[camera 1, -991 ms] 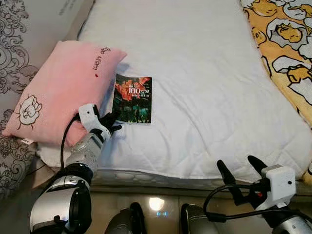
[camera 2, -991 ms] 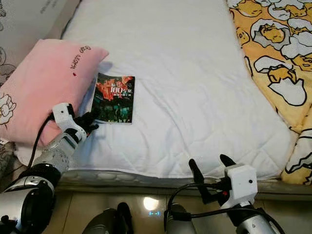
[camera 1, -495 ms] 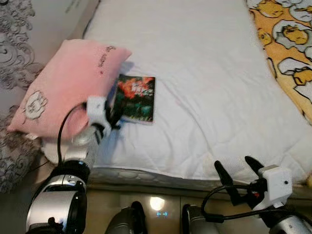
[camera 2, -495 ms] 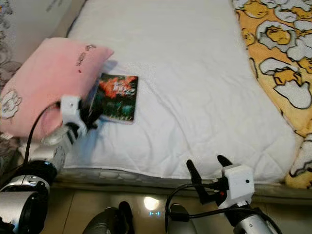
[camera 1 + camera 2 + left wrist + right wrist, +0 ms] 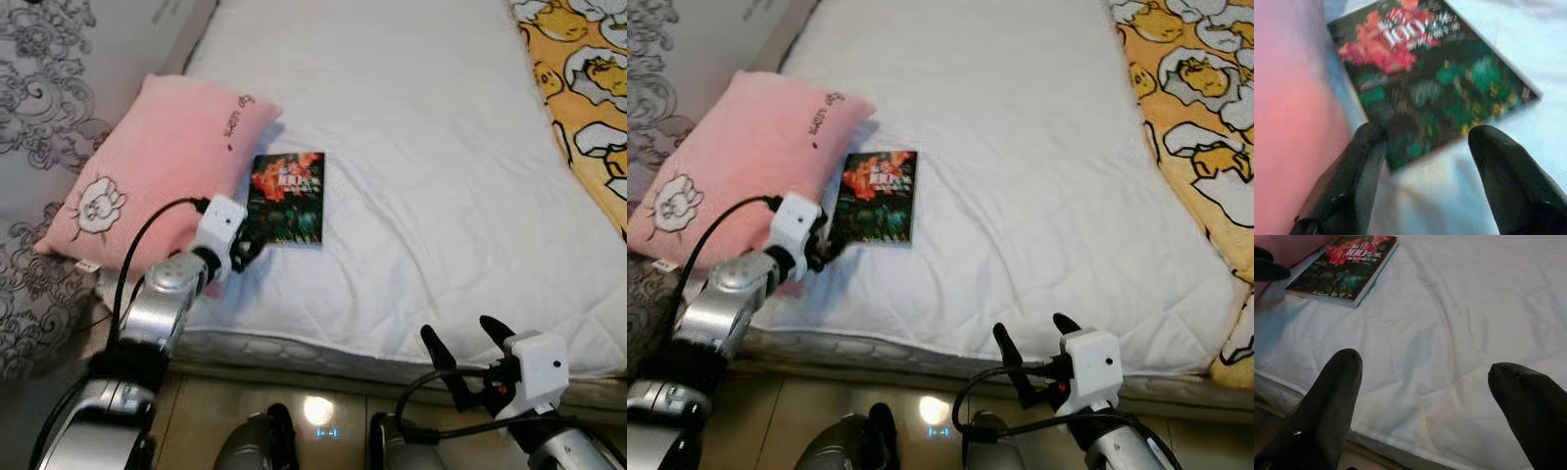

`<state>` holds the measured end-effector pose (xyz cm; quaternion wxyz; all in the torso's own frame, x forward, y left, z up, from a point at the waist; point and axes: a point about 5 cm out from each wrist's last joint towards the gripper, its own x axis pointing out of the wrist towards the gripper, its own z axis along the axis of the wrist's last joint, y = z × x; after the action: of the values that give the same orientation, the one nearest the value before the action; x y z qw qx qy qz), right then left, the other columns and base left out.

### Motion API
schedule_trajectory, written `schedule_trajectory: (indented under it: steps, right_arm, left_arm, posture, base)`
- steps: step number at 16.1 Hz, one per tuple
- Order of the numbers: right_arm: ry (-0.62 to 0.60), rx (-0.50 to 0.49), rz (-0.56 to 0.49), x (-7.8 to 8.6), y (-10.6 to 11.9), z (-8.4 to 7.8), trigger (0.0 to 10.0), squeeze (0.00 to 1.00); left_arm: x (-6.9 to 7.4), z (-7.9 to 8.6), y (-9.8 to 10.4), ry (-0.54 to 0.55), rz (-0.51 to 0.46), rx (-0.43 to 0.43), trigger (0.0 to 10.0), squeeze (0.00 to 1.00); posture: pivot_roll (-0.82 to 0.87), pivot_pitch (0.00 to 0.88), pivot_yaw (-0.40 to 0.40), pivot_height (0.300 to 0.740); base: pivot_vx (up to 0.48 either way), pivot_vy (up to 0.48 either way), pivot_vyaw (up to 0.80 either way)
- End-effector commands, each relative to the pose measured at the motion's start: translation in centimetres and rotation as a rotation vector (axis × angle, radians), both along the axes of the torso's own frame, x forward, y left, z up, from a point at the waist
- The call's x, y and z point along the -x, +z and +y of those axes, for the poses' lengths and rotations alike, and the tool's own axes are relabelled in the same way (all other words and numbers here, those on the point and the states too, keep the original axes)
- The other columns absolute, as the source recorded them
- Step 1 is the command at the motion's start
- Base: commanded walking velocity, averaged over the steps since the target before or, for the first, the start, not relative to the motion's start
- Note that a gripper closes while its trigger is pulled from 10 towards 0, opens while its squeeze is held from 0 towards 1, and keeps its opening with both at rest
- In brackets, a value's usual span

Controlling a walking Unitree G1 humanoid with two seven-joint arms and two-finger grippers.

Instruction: Clean up the room

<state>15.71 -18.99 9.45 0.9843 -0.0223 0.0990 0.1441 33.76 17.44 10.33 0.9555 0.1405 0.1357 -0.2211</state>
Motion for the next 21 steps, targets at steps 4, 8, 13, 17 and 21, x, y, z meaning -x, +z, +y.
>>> schedule_trajectory:
  steps: [4,8,13,17,21]
  right_arm:
    - [-0.007,-0.001,-0.014,-0.5,-0.2,0.1,10.0,0.00]
    - [-0.029,-0.026,-0.102,-3.0,-0.1,0.8,10.0,0.00]
    - [-0.089,-0.073,-0.263,-6.9,0.6,2.2,10.0,0.00]
    - [-0.429,-0.004,-0.244,-8.2,-1.2,-1.6,10.0,0.00]
    - [-0.624,-0.044,-0.222,-11.1,-1.5,-3.7,10.0,0.00]
  left_arm:
    - [0.7,0.9,2.7,0.062,-0.142,-0.084,10.0,1.00]
    - [5.2,-1.8,5.0,0.099,-0.281,0.159,10.0,0.00]
    - [9.4,-2.5,3.2,0.293,-0.317,0.324,10.0,0.00]
    - [10.9,0.3,-1.8,0.348,-0.250,0.161,10.0,0.00]
    - [8.0,0.3,-1.6,0.373,-0.271,0.237,10.0,0.00]
  posture:
    - [-0.25,0.184,0.097,0.740]
    - [-0.19,0.072,0.135,0.740]
    - [-0.13,0.000,0.139,0.740]
    - [-0.12,0.000,0.120,0.740]
    - [-0.15,0.000,0.119,0.740]
  base:
    - [0.000,0.000,0.00]
    - [0.000,0.000,0.00]
    - [0.000,0.000,0.00]
    - [0.000,0.000,0.00]
    - [0.000,0.000,0.00]
